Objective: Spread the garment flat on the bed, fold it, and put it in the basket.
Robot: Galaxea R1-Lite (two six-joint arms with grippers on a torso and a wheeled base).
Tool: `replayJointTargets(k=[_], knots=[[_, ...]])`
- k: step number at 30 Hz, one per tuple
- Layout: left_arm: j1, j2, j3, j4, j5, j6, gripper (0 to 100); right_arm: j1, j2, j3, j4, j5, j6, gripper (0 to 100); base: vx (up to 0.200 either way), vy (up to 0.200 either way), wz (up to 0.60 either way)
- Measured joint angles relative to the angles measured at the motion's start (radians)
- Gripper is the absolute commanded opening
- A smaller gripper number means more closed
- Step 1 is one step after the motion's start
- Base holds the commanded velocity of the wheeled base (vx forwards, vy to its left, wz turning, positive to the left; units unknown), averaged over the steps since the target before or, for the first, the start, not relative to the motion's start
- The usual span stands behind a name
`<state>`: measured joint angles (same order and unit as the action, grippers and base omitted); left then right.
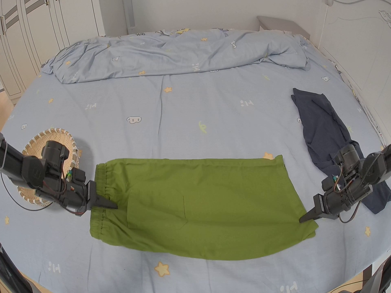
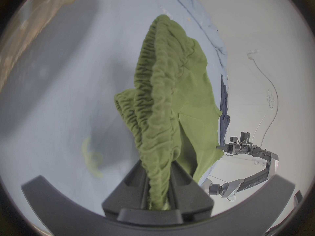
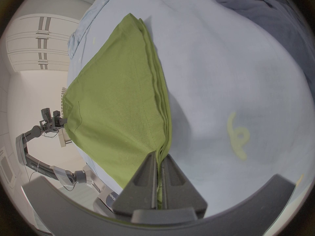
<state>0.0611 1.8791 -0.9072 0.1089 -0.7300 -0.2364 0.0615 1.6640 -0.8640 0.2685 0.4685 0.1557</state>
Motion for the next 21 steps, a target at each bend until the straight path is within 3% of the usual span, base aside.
replayJointTargets(k=[8,16,17,21], knots=[[-0.003,-0.078,0.258,-0.119,0.005,0.009,0,-0.001,-0.122,0.227,-0.087,-0.003,0.005,0,0.0,0.0,0.0],[0.0,-0.117,0.341,-0.157,0.006,0.011,0,0.0,-0.188,0.307,-0.101,-0.004,0.005,0,0.0,0.0,0.0],[0.0,-0.119,0.343,-0.158,0.006,0.011,0,0.001,-0.191,0.309,-0.101,-0.004,0.004,100,0.0,0.0,0.0],[0.0,-0.122,0.346,-0.159,0.008,0.011,0,0.003,-0.2,0.313,-0.1,-0.007,0.004,100,0.0,0.0,0.0]])
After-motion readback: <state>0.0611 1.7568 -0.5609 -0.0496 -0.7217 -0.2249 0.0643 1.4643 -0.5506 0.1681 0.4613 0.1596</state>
